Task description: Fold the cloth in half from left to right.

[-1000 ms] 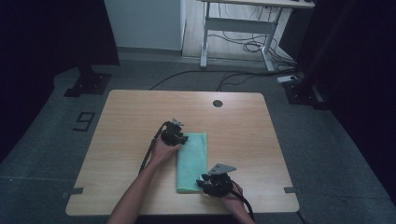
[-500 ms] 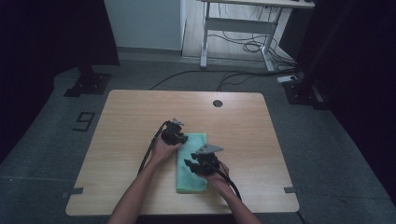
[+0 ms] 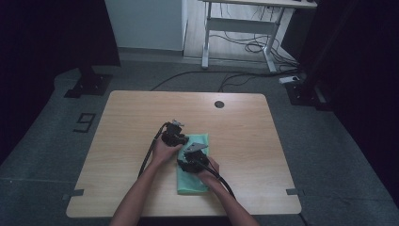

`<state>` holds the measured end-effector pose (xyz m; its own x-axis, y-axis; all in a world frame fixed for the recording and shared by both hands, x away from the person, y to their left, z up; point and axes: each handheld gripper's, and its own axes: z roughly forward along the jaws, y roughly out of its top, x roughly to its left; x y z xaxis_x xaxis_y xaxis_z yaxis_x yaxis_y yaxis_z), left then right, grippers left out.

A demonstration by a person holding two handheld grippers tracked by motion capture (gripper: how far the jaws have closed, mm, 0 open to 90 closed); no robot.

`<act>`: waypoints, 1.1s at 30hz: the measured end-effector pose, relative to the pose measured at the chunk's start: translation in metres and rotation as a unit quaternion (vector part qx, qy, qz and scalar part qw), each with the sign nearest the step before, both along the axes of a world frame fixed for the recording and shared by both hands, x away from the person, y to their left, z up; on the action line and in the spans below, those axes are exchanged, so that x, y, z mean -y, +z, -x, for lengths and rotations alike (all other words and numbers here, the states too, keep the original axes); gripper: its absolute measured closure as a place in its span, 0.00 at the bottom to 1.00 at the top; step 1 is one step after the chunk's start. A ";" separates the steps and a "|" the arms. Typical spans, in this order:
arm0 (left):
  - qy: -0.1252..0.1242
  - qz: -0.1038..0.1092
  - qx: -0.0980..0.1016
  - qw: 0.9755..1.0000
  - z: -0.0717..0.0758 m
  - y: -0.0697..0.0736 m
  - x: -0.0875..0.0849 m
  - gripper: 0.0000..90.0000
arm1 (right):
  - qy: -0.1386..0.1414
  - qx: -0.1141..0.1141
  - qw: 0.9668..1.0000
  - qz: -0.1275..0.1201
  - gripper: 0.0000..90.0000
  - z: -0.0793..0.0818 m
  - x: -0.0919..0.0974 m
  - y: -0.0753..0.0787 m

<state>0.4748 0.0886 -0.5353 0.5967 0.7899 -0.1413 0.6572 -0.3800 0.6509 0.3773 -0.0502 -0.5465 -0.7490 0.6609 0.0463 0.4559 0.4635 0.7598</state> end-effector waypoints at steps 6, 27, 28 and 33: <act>0.004 0.005 0.001 1.000 0.000 -0.001 -0.001 0.78 | 0.022 0.021 0.999 0.013 0.58 0.034 0.004 -0.002; 0.011 0.012 0.004 1.000 0.002 -0.002 -0.001 0.78 | 0.068 0.020 0.997 -0.003 0.56 0.082 0.021 -0.005; 0.011 0.012 0.004 1.000 0.002 -0.002 -0.001 0.78 | 0.066 0.020 0.998 -0.004 0.56 0.082 0.021 -0.006; 0.014 0.012 0.004 1.000 0.003 -0.002 -0.001 0.78 | 0.065 0.018 0.998 -0.007 0.56 0.081 0.022 -0.006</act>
